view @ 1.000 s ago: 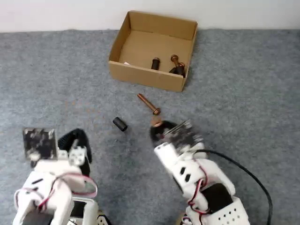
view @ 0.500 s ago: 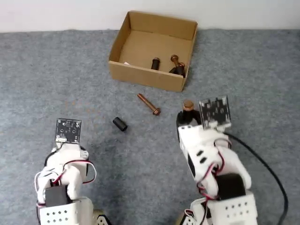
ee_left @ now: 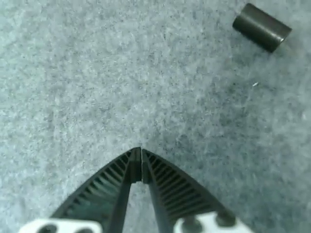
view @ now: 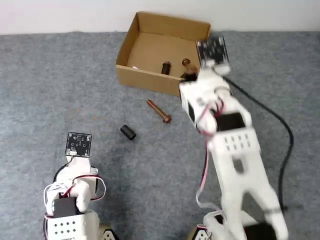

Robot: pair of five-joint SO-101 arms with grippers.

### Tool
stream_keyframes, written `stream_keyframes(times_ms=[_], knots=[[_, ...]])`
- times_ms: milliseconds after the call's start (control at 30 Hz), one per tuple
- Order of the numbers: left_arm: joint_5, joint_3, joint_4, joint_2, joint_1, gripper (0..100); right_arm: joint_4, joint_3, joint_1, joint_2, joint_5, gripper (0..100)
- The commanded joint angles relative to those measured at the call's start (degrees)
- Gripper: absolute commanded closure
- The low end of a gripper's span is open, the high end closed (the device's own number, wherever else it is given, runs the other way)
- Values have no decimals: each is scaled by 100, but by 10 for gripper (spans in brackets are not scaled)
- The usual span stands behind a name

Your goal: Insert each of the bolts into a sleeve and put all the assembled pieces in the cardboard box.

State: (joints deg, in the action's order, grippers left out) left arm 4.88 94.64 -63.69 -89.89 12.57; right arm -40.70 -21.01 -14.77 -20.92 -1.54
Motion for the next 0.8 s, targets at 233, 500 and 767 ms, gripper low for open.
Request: stream_keyframes(times_ms=[233, 500, 767], knots=[[53, -31, 141, -35, 26, 995, 954, 3552, 154, 3371, 26, 990], [53, -31, 141, -35, 26, 995, 901, 5240, 154, 5420, 26, 990], [53, -31, 141, -35, 26, 995, 901, 5618, 92, 6167, -510, 961]])
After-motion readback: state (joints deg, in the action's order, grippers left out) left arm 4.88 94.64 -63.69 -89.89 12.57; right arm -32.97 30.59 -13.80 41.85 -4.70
